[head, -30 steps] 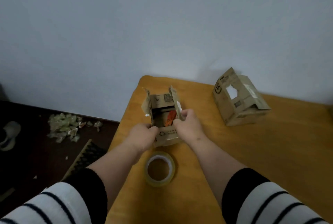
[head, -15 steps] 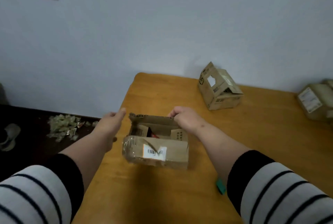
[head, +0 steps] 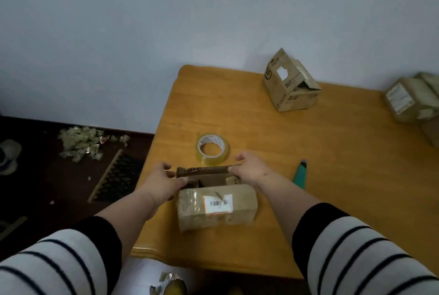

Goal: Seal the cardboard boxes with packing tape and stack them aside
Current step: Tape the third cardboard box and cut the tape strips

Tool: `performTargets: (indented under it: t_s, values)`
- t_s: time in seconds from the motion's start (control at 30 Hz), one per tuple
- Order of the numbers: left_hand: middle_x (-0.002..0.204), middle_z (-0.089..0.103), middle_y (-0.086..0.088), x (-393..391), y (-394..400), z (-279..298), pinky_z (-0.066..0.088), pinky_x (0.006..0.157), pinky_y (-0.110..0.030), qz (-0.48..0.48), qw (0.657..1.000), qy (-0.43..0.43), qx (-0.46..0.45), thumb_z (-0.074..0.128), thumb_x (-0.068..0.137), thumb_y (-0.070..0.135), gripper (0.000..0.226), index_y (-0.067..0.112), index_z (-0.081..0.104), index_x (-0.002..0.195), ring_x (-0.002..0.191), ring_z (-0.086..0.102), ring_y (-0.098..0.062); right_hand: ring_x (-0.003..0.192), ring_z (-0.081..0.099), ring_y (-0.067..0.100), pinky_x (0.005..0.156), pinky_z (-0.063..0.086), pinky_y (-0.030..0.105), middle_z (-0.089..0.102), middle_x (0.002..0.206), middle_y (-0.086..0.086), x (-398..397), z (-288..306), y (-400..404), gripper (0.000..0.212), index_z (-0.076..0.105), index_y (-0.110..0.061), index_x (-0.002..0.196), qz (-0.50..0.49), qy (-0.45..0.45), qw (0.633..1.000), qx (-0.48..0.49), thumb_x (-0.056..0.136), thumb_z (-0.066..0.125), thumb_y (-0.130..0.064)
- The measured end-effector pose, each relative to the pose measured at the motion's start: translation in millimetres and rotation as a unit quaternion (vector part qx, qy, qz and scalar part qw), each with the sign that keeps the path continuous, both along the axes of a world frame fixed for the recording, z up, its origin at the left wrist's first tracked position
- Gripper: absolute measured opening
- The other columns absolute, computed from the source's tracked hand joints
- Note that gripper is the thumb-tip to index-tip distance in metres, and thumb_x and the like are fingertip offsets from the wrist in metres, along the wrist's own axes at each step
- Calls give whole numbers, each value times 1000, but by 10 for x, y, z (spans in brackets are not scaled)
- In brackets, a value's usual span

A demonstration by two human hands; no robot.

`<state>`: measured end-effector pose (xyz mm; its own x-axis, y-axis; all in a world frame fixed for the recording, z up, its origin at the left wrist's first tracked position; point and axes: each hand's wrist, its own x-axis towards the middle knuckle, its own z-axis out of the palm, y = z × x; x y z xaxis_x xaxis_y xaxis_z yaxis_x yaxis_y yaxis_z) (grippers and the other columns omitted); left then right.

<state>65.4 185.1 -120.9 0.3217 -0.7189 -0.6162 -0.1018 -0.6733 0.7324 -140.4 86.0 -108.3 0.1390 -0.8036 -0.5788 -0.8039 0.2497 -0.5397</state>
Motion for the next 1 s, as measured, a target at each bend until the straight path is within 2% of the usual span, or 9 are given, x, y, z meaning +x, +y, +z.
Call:
performTargets:
  t_s: [0.1, 0.17, 0.23, 0.37, 0.5, 0.57, 0.73, 0.87, 1.0]
  values:
    - [110, 56, -1, -99, 101, -76, 54, 84, -43, -11, 998, -67, -1, 76, 84, 24, 42, 19, 42, 109, 99, 58, -23, 98, 58, 19, 68, 44, 26, 56, 117, 4, -115, -122, 68, 50, 49, -16, 121, -37, 17, 999, -35, 83, 76, -32]
    - [94, 61, -4, -179, 141, -90, 52, 69, -36, -37, 990, -133, 4, 76, 84, 26, 31, 20, 47, 96, 84, 60, -21, 77, 58, 15, 56, 45, 26, 62, 95, 3, -189, -161, 59, 23, 57, -16, 91, -16, 54, 997, -55, 85, 73, -32]
    - [85, 64, -6, -260, 148, -66, 46, 59, -32, -34, 986, -161, -2, 73, 86, 29, 24, 18, 52, 88, 75, 60, -20, 75, 62, 21, 60, 49, 30, 66, 85, 6, -265, -172, 43, 24, 62, -14, 80, 19, 83, 995, -45, 91, 62, -35]
    - [85, 67, -8, -392, 159, -96, 53, 75, -41, 45, 992, -120, -5, 63, 93, 40, 26, 15, 65, 86, 81, 61, -25, 71, 55, 20, 55, 36, 29, 59, 79, 4, -383, -215, 69, 40, 57, -15, 72, 30, 101, 993, -53, 100, 44, -41]
    - [96, 68, -2, -527, 170, -193, 49, 67, -31, 83, 994, -71, -10, 62, 95, 26, 7, 23, 68, 97, 87, 61, -19, 86, 55, 19, 62, 37, 28, 58, 93, -2, -410, -309, 91, 14, 52, -23, 98, 65, 69, 995, -41, 97, 50, -37]
    - [95, 67, -2, -564, 144, -226, 46, 60, -28, 85, 995, -59, -7, 58, 94, 15, 16, 26, 64, 105, 83, 62, -19, 89, 57, 19, 64, 41, 28, 58, 95, -4, -429, -350, 85, 14, 50, -24, 106, 53, 41, 997, -24, 94, 52, -31]
    - [88, 65, -6, -553, 47, -201, 44, 54, -28, 70, 997, -17, 34, 51, 91, 5, 30, 27, 58, 111, 79, 61, -21, 94, 58, 20, 65, 47, 29, 58, 108, 2, -417, -276, 20, 42, 50, -24, 126, -14, -37, 994, 104, 86, 56, -13]
    - [92, 63, -9, -485, -85, -152, 45, 54, -27, 34, 998, -17, 55, 50, 87, 0, 46, 25, 56, 126, 82, 61, -24, 111, 56, 27, 91, 54, 40, 54, 127, 6, -427, -182, -54, 63, 43, -32, 136, 12, -15, 983, 181, 82, 62, -6]
    - [102, 60, -9, -424, -189, -124, 46, 57, -27, 6, 997, -11, 75, 50, 87, -1, 59, 28, 52, 138, 87, 59, -23, 110, 55, 25, 88, 56, 40, 52, 131, 5, -378, -145, -104, 78, 33, -38, 145, 43, 11, 982, 186, 81, 65, -5]
